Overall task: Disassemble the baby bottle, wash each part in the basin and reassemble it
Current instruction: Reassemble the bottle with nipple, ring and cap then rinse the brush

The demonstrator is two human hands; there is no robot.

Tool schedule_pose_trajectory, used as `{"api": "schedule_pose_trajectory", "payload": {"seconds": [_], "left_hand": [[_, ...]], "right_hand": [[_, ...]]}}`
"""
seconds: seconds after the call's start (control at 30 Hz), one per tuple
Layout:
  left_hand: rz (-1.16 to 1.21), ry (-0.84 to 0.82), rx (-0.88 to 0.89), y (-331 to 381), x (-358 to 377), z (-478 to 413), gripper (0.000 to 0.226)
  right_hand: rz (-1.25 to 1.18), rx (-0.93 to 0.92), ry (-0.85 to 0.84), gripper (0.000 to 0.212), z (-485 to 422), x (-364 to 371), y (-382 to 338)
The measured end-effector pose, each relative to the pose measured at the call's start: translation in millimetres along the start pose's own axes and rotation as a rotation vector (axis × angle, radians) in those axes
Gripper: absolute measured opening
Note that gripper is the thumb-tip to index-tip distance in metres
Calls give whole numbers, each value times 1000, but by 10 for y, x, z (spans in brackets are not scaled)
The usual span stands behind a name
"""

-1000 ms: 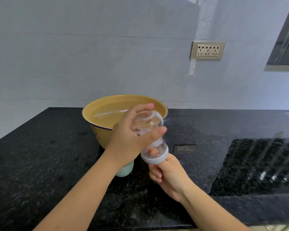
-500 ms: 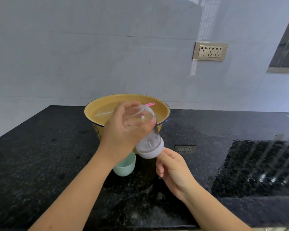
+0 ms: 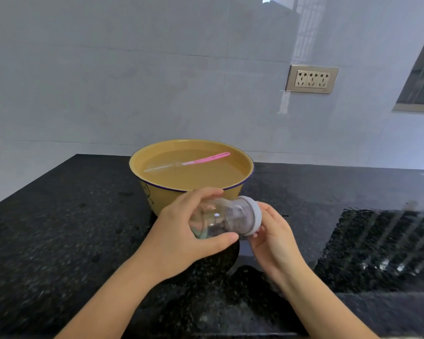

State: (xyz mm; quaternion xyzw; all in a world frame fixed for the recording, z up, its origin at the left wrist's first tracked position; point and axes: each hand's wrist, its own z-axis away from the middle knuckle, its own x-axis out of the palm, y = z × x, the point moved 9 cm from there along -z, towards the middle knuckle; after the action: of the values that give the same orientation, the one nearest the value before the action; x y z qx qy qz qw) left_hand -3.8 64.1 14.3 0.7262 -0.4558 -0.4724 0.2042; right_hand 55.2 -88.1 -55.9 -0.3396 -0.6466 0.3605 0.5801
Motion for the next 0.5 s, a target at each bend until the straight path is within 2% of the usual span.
{"api": "schedule_pose_trajectory", "payload": {"seconds": [0.07,0.2,0.3,0.37,0.5], "left_hand": [[4,-17,-32,-75,21,43,65],[-74,-51,-62,-156,132,82,68],[-104,-87,-89,-183,246,81,71],[-93,-76,-106,-194,288,54,63],[-6,-8,-148,-207,355,-34,57]], "right_hand": [[113,-57,-5,6,-14,19,-129],[465,-276,-57,10,-21,137,-577],[791,-431,-204,13,33,366,-841],[970,-483,-326,14,90,522,-903],[1193,-559,-454,18,169,694,-912]]}}
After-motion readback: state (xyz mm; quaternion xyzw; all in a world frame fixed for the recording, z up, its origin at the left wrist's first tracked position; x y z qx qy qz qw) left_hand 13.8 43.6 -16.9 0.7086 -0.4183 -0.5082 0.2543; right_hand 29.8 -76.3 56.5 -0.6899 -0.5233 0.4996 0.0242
